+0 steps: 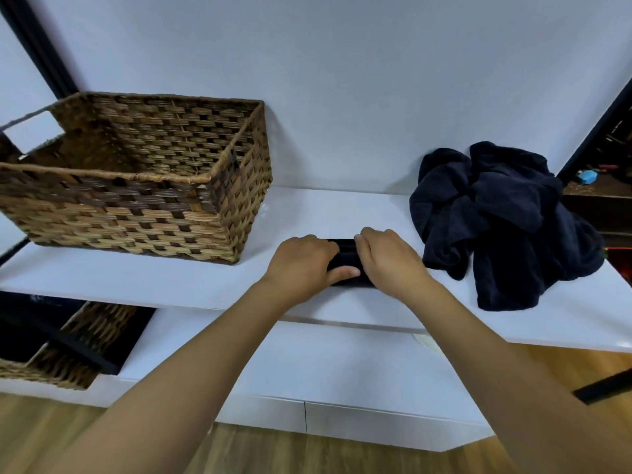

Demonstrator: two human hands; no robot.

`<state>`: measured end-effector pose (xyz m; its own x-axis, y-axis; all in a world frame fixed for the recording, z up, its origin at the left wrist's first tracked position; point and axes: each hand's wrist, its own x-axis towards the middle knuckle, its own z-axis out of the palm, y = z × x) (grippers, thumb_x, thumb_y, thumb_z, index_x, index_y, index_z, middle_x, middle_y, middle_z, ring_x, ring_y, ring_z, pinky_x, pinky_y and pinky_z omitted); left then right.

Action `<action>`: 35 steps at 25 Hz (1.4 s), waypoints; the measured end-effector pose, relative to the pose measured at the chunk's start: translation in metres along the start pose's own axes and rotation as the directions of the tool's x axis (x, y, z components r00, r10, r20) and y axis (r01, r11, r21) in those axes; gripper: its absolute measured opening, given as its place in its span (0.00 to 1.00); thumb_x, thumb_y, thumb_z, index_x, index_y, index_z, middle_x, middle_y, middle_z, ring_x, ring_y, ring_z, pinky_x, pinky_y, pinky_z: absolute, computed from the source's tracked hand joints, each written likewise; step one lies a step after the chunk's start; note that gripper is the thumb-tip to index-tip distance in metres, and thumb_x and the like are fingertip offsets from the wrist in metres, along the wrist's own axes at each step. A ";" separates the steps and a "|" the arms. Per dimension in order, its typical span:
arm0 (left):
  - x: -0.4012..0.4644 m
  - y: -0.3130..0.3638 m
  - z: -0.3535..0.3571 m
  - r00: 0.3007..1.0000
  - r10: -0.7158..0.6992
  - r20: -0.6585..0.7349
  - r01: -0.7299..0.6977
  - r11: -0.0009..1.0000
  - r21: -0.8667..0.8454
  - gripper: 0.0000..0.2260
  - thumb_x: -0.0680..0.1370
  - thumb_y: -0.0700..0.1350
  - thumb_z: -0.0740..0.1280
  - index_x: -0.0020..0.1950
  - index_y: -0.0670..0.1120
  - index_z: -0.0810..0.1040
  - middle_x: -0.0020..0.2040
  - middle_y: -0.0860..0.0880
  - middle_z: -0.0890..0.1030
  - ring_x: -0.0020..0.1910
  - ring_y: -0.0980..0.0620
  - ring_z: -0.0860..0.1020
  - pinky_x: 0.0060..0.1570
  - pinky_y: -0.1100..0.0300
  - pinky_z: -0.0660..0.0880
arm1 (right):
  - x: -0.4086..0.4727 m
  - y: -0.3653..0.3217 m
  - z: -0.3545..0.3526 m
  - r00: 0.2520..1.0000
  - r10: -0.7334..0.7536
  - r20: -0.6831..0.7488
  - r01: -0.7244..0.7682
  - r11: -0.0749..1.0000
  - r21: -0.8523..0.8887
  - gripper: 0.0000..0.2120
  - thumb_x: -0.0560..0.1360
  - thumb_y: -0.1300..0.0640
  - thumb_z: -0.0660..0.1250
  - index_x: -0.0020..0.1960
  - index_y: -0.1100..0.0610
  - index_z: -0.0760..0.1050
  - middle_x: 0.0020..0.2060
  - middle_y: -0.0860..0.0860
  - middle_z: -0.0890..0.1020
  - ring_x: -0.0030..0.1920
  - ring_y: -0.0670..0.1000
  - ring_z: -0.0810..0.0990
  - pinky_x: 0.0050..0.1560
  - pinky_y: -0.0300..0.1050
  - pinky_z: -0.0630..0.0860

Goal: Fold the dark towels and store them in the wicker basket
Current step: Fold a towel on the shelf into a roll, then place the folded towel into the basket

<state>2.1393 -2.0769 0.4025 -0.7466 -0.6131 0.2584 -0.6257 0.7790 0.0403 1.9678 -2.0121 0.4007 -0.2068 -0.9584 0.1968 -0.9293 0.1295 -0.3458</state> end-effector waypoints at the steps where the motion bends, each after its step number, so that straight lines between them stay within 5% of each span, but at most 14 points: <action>1: 0.009 -0.003 -0.005 0.995 -0.019 0.102 0.026 0.997 -0.071 0.28 0.78 0.71 0.53 0.46 0.48 0.77 0.39 0.52 0.79 0.39 0.50 0.76 0.35 0.56 0.63 | -0.008 0.001 0.008 0.989 -0.068 -0.129 0.052 0.991 -0.122 0.19 0.84 0.51 0.50 0.43 0.57 0.72 0.40 0.52 0.75 0.42 0.56 0.71 0.42 0.50 0.67; 5: 0.039 -0.018 -0.011 0.922 -0.039 0.384 0.151 0.952 -0.266 0.30 0.78 0.71 0.55 0.42 0.45 0.76 0.37 0.50 0.78 0.39 0.49 0.76 0.36 0.54 0.67 | -0.015 0.006 0.023 0.933 -0.130 -0.335 0.063 0.977 -0.203 0.22 0.83 0.50 0.51 0.39 0.59 0.75 0.36 0.54 0.75 0.37 0.57 0.71 0.37 0.51 0.68; 7: 0.045 -0.022 -0.004 0.945 -0.015 0.326 0.095 0.968 -0.233 0.29 0.79 0.70 0.52 0.43 0.46 0.76 0.39 0.51 0.77 0.42 0.48 0.74 0.39 0.54 0.66 | -0.003 0.003 0.013 0.973 0.013 -0.230 -0.036 0.995 -0.097 0.22 0.84 0.50 0.52 0.35 0.57 0.71 0.33 0.52 0.73 0.37 0.55 0.71 0.37 0.48 0.65; 9: 0.042 -0.020 0.008 0.999 0.035 0.032 -0.029 0.985 -0.170 0.24 0.81 0.65 0.52 0.48 0.48 0.77 0.44 0.53 0.77 0.47 0.50 0.72 0.45 0.55 0.66 | 0.013 0.003 0.004 0.990 0.125 -0.063 -0.126 0.992 -0.020 0.24 0.84 0.48 0.52 0.32 0.56 0.66 0.30 0.50 0.71 0.35 0.54 0.71 0.34 0.47 0.62; 11: 0.034 -0.014 0.018 0.978 0.106 -0.182 -0.120 0.991 -0.065 0.21 0.82 0.61 0.54 0.51 0.46 0.77 0.45 0.51 0.78 0.44 0.48 0.74 0.43 0.54 0.68 | 0.034 0.009 -0.003 0.976 0.211 0.055 -0.215 0.974 0.078 0.25 0.83 0.47 0.54 0.30 0.57 0.63 0.29 0.51 0.70 0.32 0.54 0.69 0.31 0.46 0.61; 13: 0.026 -0.007 0.018 0.984 0.112 -0.137 -0.107 0.993 0.039 0.22 0.79 0.64 0.58 0.54 0.46 0.77 0.46 0.50 0.78 0.43 0.48 0.75 0.40 0.55 0.68 | 0.053 0.015 -0.007 0.952 0.252 0.172 -0.281 0.944 0.175 0.24 0.82 0.49 0.57 0.30 0.57 0.60 0.27 0.51 0.68 0.29 0.54 0.65 0.30 0.45 0.61; 15: 0.024 0.002 0.008 0.998 -0.008 0.059 0.003 0.996 0.092 0.25 0.77 0.68 0.62 0.56 0.47 0.73 0.48 0.51 0.78 0.43 0.49 0.73 0.40 0.56 0.66 | 0.062 0.014 -0.007 0.938 0.262 0.227 -0.319 0.910 0.264 0.21 0.81 0.51 0.58 0.31 0.56 0.59 0.26 0.51 0.65 0.29 0.53 0.63 0.32 0.46 0.61; 19: 0.033 0.022 -0.011 0.921 -0.307 0.239 0.322 0.946 -0.025 0.23 0.78 0.67 0.62 0.51 0.47 0.69 0.46 0.49 0.79 0.40 0.48 0.74 0.38 0.55 0.68 | 0.034 0.007 0.005 0.922 0.148 -0.357 -0.109 0.986 0.128 0.08 0.79 0.54 0.66 0.44 0.57 0.73 0.43 0.52 0.74 0.43 0.54 0.71 0.45 0.50 0.70; 21: 0.038 0.022 -0.017 0.825 -0.444 0.348 0.530 0.822 -0.208 0.23 0.77 0.66 0.62 0.49 0.45 0.72 0.44 0.48 0.80 0.40 0.46 0.78 0.38 0.55 0.72 | 0.018 -0.003 0.005 0.956 0.158 -0.248 -0.058 0.929 0.366 0.05 0.80 0.56 0.66 0.49 0.57 0.73 0.46 0.51 0.75 0.44 0.52 0.73 0.46 0.45 0.71; 24: 0.035 0.019 -0.021 0.738 -0.514 0.437 0.675 0.556 -0.486 0.20 0.78 0.62 0.62 0.48 0.44 0.74 0.44 0.47 0.81 0.42 0.48 0.80 0.39 0.55 0.75 | 0.004 -0.019 0.005 0.967 0.251 0.047 -0.216 0.703 0.678 0.13 0.81 0.54 0.65 0.64 0.55 0.72 0.56 0.51 0.75 0.53 0.47 0.76 0.49 0.31 0.69; 27: 0.026 0.037 -0.026 0.699 -0.548 0.461 0.676 0.295 -0.675 0.17 0.80 0.57 0.62 0.58 0.44 0.71 0.52 0.48 0.80 0.50 0.51 0.81 0.49 0.54 0.79 | 0.001 -0.029 -0.001 0.947 0.289 0.140 -0.284 0.551 0.785 0.19 0.82 0.51 0.63 0.71 0.54 0.69 0.64 0.47 0.74 0.61 0.46 0.76 0.60 0.36 0.70; 31: 0.022 0.073 -0.043 0.682 -0.601 0.417 0.464 -0.086 -0.882 0.09 0.83 0.46 0.61 0.62 0.46 0.72 0.56 0.48 0.82 0.53 0.52 0.82 0.48 0.58 0.78 | 0.001 -0.031 -0.025 0.971 0.208 0.120 -0.206 0.471 0.858 0.14 0.83 0.48 0.60 0.64 0.51 0.76 0.54 0.44 0.83 0.55 0.44 0.82 0.57 0.43 0.77; 33: 0.020 0.082 -0.054 0.695 -0.637 0.333 0.347 -0.109 -0.932 0.11 0.82 0.41 0.59 0.61 0.49 0.76 0.54 0.49 0.84 0.53 0.52 0.83 0.49 0.59 0.78 | 0.001 -0.035 -0.040 0.989 0.123 0.086 -0.137 0.502 0.854 0.14 0.82 0.45 0.62 0.65 0.48 0.74 0.52 0.42 0.83 0.53 0.41 0.82 0.56 0.43 0.78; 35: 0.015 0.083 -0.068 0.755 -0.628 0.190 0.263 0.025 -0.964 0.16 0.81 0.37 0.56 0.60 0.50 0.79 0.53 0.50 0.85 0.54 0.55 0.83 0.52 0.60 0.79 | 0.004 -0.039 -0.057 0.991 0.040 0.125 -0.130 0.443 0.887 0.17 0.79 0.45 0.67 0.66 0.45 0.72 0.52 0.41 0.83 0.53 0.40 0.82 0.56 0.42 0.78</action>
<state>2.0914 -2.0126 0.4758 -0.2135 -0.9768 -0.0137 0.0057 -0.0153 0.9999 1.9861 -2.0065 0.4673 -0.2038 -0.9767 0.0667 -0.1131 -0.0442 -0.9926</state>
